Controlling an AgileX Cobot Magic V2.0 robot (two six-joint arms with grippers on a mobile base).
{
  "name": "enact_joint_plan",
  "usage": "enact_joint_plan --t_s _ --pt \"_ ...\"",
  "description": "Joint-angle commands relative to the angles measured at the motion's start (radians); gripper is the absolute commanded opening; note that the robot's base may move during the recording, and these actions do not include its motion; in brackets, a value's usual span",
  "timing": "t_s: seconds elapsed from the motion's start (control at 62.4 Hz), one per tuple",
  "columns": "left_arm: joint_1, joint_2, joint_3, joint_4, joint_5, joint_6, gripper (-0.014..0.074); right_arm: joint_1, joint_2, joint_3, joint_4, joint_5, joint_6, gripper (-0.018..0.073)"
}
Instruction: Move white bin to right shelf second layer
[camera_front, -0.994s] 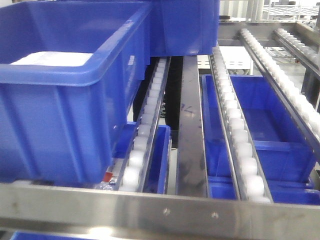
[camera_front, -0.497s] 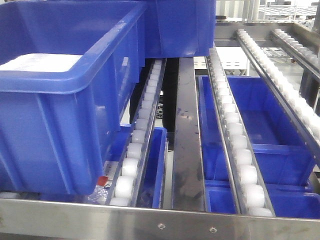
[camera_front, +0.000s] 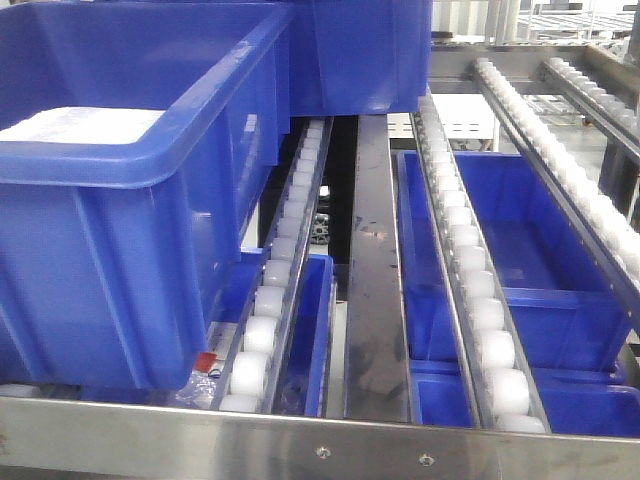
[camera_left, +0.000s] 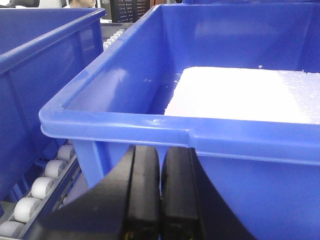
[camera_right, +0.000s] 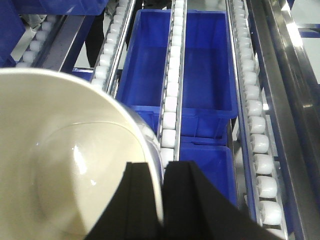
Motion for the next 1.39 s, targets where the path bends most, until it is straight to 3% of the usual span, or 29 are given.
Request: enact_joint_plan --t_s 0.0,0.497,0.561,0.753,0.833,1.074,1.378 --pt "-0.001 -0.018 0.029 -0.008 -0.083 -0.005 0.0085 -0.005 0.006 -0.029 -0.007 -0.091 0.001 0.0055" --pt "-0.001 -0.018 0.029 -0.008 -0.083 -0.005 0.0085 -0.006 0.064 -0.018 -0.033 -0.057 0.018 0.0056" --pt "-0.001 -0.018 0.029 -0.008 -0.083 -0.005 0.0085 -0.006 0.117 -0.019 -0.083 -0.058 0.066 0.0056" --pt "-0.001 -0.018 0.029 -0.008 -0.083 -0.005 0.0085 0.004 0.3 -0.022 -0.261 -0.104 0.355 0.0056" --pt "-0.001 -0.018 0.029 -0.008 -0.083 -0.005 0.0085 0.029 0.373 -0.022 -0.313 -0.163 0.405 0.0056" --pt "-0.001 -0.018 0.029 -0.008 -0.083 -0.005 0.0085 0.132 0.557 -0.022 -0.324 -0.305 0.412 0.0056" --pt "-0.001 -0.018 0.029 -0.008 -0.083 -0.005 0.0085 0.133 0.697 -0.021 -0.323 -0.374 0.412 0.0056"
